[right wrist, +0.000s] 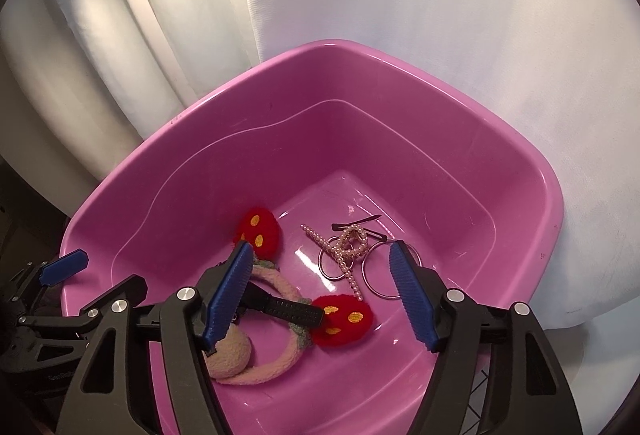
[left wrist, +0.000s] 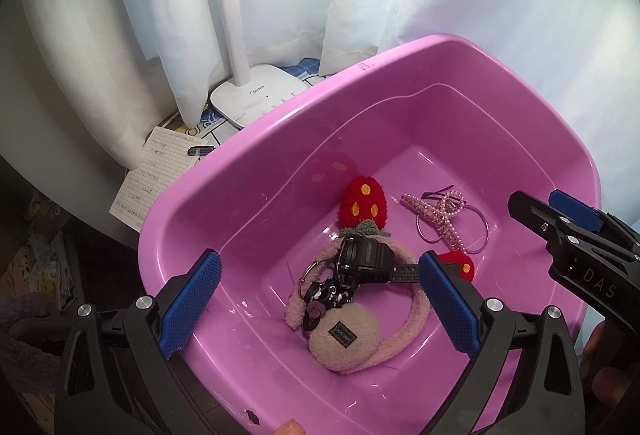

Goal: Organize jewelry

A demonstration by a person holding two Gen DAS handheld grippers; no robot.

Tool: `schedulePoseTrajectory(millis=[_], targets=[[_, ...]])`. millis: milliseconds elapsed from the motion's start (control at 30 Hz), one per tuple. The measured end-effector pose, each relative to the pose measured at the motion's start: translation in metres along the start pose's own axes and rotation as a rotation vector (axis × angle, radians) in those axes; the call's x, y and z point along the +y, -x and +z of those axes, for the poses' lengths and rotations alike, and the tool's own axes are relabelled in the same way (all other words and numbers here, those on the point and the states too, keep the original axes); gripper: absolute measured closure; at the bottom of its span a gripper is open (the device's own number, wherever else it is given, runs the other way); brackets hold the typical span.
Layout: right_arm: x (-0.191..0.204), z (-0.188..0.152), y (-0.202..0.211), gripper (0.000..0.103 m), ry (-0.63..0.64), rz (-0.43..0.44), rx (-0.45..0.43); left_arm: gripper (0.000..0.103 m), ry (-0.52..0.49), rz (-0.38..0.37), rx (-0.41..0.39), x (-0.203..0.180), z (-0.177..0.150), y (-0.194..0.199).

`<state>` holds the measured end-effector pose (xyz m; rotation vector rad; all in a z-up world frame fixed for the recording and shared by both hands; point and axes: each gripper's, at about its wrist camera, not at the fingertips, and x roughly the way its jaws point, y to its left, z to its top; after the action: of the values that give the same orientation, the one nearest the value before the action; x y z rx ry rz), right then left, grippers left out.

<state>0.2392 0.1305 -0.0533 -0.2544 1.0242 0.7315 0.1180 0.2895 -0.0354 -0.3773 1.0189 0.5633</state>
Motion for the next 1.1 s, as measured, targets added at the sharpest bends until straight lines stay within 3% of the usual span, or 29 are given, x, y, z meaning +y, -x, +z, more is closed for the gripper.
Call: schedulePoseTrajectory(millis=[1100], targets=[[0.008, -0.0077, 0.0057, 0.035, 0.014, -0.007, 0.001, 0.006, -0.001, -0.001, -0.011, 0.0032, -0.0028, 0.0073]])
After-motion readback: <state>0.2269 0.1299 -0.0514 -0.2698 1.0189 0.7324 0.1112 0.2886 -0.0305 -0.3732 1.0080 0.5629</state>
